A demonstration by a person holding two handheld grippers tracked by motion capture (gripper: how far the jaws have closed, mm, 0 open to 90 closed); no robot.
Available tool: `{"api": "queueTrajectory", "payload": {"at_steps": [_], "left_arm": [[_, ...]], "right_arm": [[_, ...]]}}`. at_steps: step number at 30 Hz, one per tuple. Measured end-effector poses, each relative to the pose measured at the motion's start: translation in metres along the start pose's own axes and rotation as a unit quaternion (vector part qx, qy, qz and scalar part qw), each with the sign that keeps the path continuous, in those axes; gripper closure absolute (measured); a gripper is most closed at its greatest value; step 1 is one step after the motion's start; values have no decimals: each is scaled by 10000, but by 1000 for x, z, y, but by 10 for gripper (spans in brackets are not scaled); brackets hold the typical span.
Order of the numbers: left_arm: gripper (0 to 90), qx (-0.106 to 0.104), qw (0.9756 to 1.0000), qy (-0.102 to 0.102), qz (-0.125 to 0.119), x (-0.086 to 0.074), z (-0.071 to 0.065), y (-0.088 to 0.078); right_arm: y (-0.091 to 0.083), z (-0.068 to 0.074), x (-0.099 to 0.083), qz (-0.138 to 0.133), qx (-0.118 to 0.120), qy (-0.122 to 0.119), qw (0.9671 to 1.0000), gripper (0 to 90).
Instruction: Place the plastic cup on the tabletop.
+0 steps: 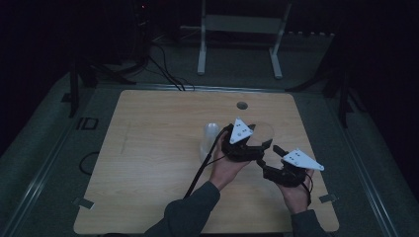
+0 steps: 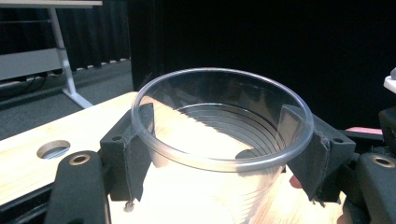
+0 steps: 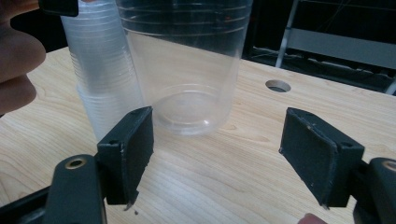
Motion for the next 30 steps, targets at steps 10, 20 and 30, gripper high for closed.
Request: {"api": "queueTrajectory", "payload": {"at_steps": [10,20,30], "left_arm": [[289,57,10000,59,33,-4,0,1],[290,91,9999,65,32,-6,1,0],[291,126,9999,96,46,-10,3,-1]], "right_arm": [[-3,-3,-1,-23,-57,21,10000,256],[-3,-5,0,-37,-83,29,10000,256],[-3,-8,-2,-55,-149,57,9999,256]]}}
Point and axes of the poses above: each handheld gripper's, and its own axes: y roughly forward along the jaws, x roughly out of its top, z roughly to its left, the point moved 4 cm from there along y, roughly forward along the jaws, and after that the axes turned 5 degrees about -z, right-handed, at the moved point
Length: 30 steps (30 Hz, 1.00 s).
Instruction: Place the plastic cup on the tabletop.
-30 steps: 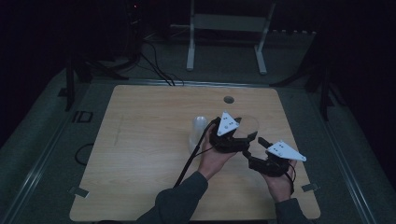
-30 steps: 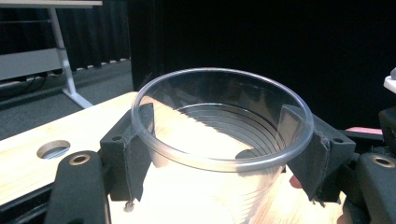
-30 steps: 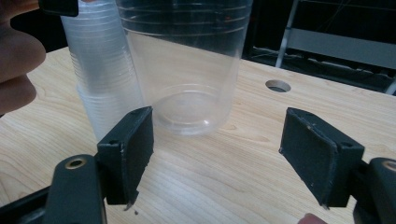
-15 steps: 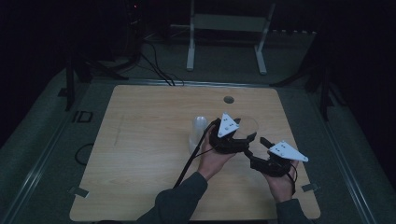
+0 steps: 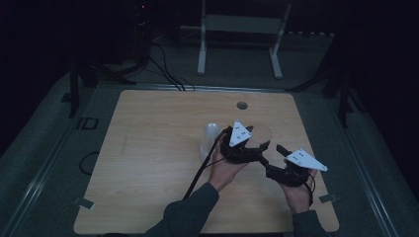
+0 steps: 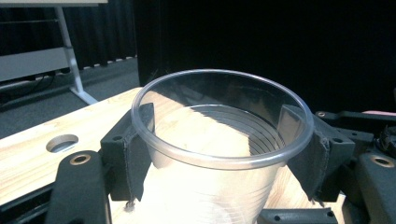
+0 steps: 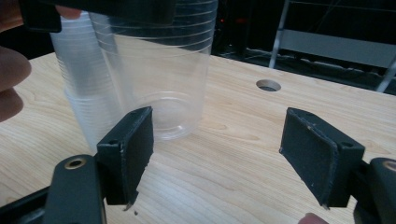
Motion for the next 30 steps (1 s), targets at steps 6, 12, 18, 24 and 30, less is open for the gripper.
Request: {"api": "queueTrajectory", "payload": {"at_steps": [6,12,18,24,30], "left_arm": [[292,14,10000,22,10,-2,1,-2],[293,42,10000,51,-15,-4,1,-3],[293,71,10000,70,7,-7,2,-4],[293,79,10000,47,37,-11,3,-5],[293,93,9999,17,38,-14,4,-6]], "right_arm": [[0,-1,0,-36,-13,20,10000,255],[1,-1,-2,-18,-10,28,10000,255],[0,-2,-2,-15,-20,32,10000,255],[-1,-3,-3,-27,-49,55,10000,255],[-2,-5,-3,-44,-72,61,9999,255]]}}
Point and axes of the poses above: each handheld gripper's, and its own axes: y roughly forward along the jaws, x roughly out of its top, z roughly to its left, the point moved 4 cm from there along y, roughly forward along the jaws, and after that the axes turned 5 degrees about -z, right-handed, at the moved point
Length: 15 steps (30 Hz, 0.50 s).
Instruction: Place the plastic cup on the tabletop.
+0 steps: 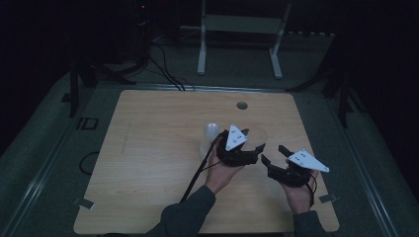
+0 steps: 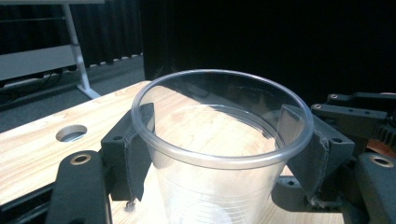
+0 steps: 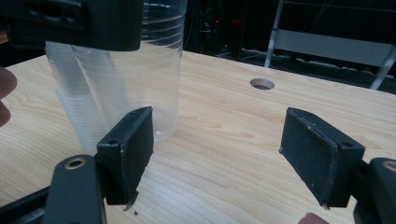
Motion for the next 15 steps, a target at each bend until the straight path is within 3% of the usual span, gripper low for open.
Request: {"api": "queueTrajectory", "payload": {"at_steps": [15], "left_arm": [[293,-11,10000,-1,12,-7,2,-2]], "right_arm": [[-2,-3,1,-33,-61,32,10000,256]]}}
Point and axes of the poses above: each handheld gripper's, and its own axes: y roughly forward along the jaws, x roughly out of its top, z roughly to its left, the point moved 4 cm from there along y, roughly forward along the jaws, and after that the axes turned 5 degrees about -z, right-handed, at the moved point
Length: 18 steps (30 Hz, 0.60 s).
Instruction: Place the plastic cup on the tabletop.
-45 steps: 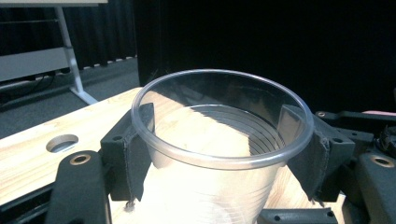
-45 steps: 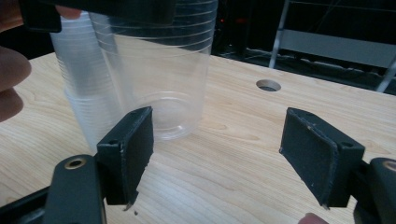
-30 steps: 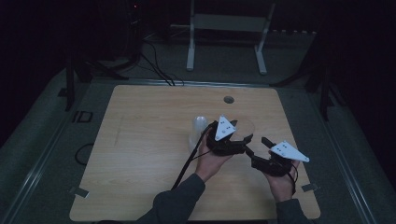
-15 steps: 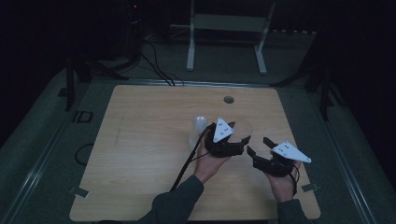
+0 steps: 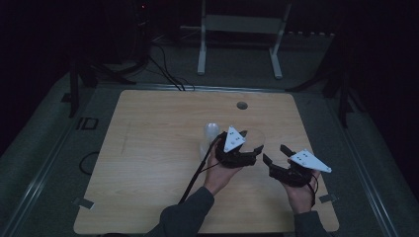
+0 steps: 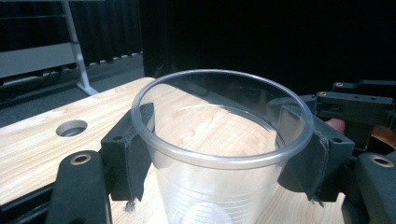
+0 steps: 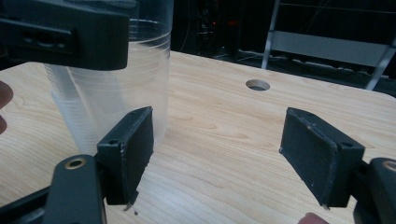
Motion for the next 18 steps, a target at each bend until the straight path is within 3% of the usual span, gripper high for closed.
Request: {"api": "queueTrajectory", "payload": {"at_steps": [18], "left_arm": [[292,-90,10000,41,3,-15,-1,0]], "right_arm": [[-4,-6,2,-44,-91,51,9999,257]]}}
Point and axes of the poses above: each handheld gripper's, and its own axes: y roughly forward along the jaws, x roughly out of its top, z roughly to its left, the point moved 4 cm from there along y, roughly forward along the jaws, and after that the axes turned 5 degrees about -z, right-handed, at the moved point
